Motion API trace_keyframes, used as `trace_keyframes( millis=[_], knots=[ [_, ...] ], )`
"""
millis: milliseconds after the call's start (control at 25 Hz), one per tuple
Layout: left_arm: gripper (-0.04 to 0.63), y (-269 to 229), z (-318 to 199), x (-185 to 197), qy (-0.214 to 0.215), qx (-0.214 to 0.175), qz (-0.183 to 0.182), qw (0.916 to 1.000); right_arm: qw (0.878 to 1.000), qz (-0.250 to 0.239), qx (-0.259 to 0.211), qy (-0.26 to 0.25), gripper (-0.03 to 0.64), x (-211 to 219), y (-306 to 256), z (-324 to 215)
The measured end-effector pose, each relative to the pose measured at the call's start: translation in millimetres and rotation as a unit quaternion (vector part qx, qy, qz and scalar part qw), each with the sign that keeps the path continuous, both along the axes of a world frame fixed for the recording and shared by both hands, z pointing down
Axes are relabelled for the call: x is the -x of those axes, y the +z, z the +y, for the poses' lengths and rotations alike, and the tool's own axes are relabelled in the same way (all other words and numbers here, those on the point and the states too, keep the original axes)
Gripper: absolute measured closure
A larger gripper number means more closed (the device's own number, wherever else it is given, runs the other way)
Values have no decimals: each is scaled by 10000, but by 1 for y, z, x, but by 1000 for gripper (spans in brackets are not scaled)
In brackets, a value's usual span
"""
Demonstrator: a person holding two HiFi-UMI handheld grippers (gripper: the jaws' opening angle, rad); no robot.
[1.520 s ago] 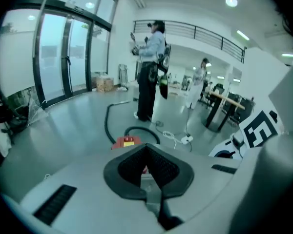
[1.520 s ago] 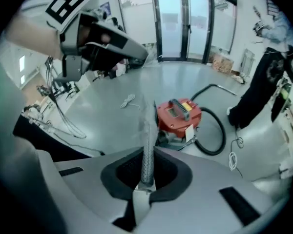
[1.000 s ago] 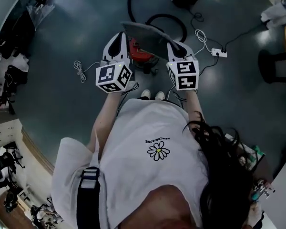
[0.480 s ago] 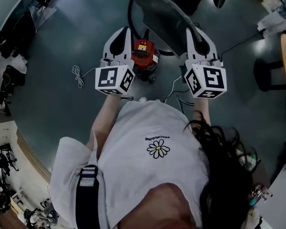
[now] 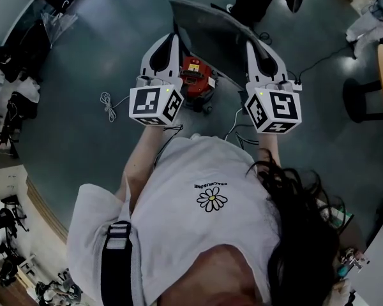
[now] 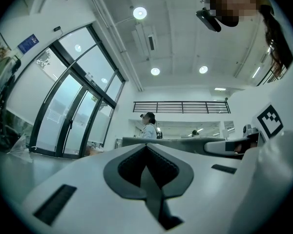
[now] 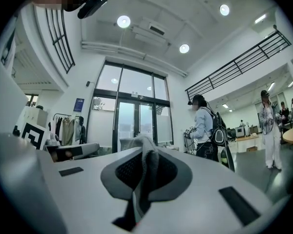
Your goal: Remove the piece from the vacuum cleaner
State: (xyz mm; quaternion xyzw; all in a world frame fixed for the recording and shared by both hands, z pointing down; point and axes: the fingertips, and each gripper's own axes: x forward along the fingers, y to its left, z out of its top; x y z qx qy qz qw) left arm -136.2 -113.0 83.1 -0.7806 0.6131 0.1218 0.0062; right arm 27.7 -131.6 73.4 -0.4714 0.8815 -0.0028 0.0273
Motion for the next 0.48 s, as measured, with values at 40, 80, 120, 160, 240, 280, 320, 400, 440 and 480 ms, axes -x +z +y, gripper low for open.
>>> trace_keyframes(
  millis=[40, 80, 120, 160, 240, 280, 320, 400, 440, 480],
  knots=[
    [595, 0, 0, 0, 11, 4, -3, 10000, 10000, -21, -5, -10, 592, 1, 0, 0],
    [595, 1, 0, 1, 19, -3, 2, 10000, 10000, -45, -16, -22, 592, 2, 0, 1],
    [595, 0, 0, 3, 27, -23, 22, 10000, 10000, -67, -30, -32, 592, 3, 0, 2],
    [595, 0, 0, 4, 38, -51, 57, 10000, 9999, -82, -48, -39, 592, 3, -1, 3],
    [595, 1, 3, 6, 56, -71, 119, 9999, 9999, -93, -66, -42, 592, 4, 0, 6],
    [595, 4, 6, 7, 51, -38, 121, 9999, 9999, -92, -46, -48, 592, 4, 2, 9],
    [595, 8, 10, 7, 42, 20, 109, 9999, 9999, -89, -5, -56, 592, 4, 5, 13],
    [595, 15, 16, 5, 35, 138, 83, 9999, 9999, -78, 83, -62, 592, 1, 10, 18],
    [595, 17, 18, 3, 38, 182, 77, 9998, 9999, -71, 114, -56, 592, -1, 11, 19],
    [595, 19, 18, 1, 43, 218, 73, 9997, 9999, -65, 141, -49, 592, -3, 12, 20]
  ],
)
